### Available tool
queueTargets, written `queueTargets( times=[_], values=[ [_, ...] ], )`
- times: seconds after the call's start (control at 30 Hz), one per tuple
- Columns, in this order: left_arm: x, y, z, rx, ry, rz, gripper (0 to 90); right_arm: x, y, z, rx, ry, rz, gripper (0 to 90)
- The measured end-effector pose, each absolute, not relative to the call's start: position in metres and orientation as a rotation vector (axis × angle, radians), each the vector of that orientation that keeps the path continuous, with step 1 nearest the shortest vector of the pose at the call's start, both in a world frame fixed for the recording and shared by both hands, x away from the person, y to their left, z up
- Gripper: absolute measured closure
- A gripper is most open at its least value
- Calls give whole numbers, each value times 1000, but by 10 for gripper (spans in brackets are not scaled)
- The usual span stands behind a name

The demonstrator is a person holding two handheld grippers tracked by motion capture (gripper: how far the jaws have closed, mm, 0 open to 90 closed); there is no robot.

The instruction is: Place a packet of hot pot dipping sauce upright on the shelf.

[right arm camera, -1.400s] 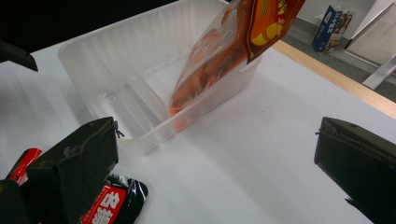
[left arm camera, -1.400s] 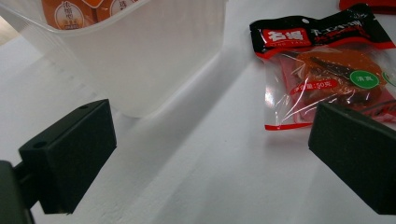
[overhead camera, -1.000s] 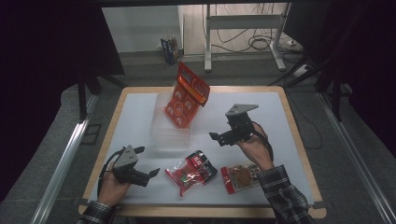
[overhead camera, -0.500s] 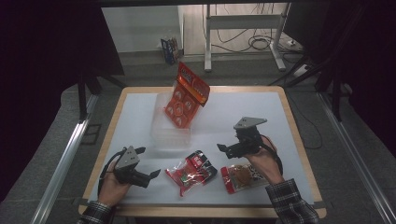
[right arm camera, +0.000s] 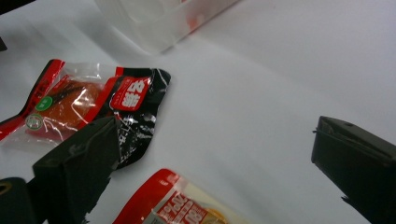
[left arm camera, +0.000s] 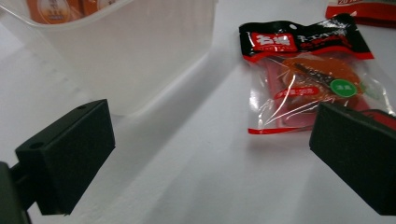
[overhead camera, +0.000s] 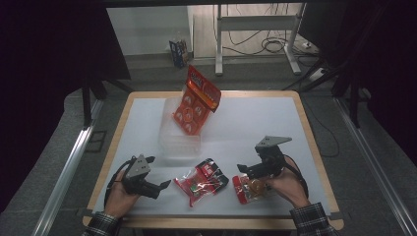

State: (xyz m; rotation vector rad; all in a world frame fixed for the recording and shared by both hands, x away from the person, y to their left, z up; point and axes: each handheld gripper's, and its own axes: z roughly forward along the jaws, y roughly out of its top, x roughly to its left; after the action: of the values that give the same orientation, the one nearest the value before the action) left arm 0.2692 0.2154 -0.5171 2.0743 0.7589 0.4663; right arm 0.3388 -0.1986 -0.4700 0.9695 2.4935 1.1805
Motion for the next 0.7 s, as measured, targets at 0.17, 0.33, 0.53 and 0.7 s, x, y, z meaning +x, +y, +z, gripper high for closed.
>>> queueTargets(
  times=[0.17, 0.33, 0.53, 0.7],
  values=[
    [265, 204, -512, 2021, 747, 368, 31, 334, -195, -476, 985, 2535, 1130, 79],
    [261, 189, -510, 2042, 685, 338, 262, 329, -191, -478, 953, 2543, 1094, 175],
    [261, 179, -513, 2050, 629, 242, 566, 326, -190, -483, 956, 2562, 1097, 261],
    [261, 171, -517, 2099, 599, 207, 731, 324, -184, -489, 939, 2597, 1098, 265]
  ],
)
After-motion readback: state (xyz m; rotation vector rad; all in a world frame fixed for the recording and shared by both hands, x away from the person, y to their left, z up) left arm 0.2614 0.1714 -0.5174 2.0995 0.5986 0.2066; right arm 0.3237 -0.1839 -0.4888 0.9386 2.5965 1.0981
